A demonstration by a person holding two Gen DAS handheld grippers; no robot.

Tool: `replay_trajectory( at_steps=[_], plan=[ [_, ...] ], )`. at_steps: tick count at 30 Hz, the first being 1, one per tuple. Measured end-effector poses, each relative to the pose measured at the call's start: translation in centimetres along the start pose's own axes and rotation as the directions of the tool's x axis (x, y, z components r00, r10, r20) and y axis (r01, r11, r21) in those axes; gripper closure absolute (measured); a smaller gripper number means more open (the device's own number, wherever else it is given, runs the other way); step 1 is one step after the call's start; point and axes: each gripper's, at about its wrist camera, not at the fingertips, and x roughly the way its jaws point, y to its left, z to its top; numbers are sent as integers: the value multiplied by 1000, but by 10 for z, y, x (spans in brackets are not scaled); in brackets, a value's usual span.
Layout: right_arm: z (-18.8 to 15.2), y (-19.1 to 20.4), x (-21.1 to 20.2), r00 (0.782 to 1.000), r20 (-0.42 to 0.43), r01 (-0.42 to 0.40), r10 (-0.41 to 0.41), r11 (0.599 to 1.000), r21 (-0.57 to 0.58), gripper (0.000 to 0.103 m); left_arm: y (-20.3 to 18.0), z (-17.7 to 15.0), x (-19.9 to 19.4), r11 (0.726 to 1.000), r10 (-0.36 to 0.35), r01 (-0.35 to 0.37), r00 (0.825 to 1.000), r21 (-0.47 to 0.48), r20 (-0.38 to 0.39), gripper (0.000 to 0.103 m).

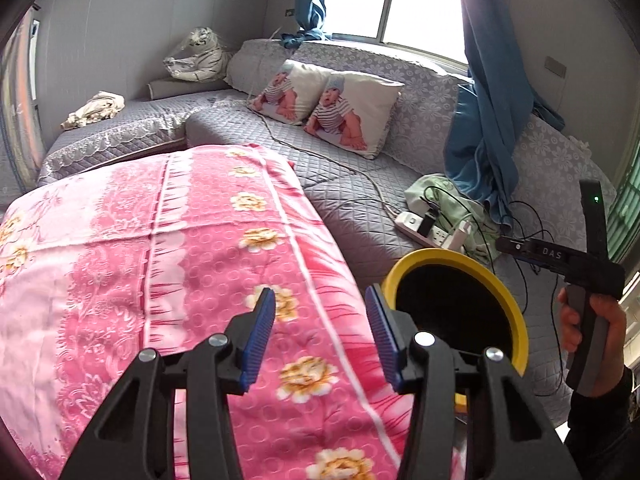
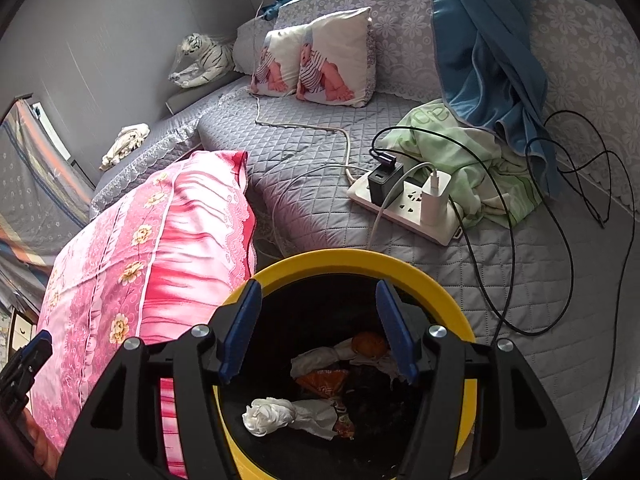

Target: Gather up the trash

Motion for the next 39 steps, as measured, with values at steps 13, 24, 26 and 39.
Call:
replay_trajectory(
  at_steps=[13, 24, 26, 39],
  plan=[
    [-57, 146, -9, 983, -36, -183, 180, 947, -263, 38, 103, -50, -100, 962, 218, -184, 962, -202, 164, 35],
    [-84, 237, -95, 928, 265, -136, 262, 901, -413, 18, 85, -68, -200, 922, 379, -297, 824, -248, 421, 8],
    [-88, 243, -108, 911, 327, -99, 251, 903, -418, 12, 83, -67, -208, 916, 393, -307, 813, -258, 428, 8],
    [-104, 235, -134, 889, 406, -59, 212, 932, -359, 9, 65, -77, -237, 906, 422, -327, 763, -270, 489, 8]
  ],
)
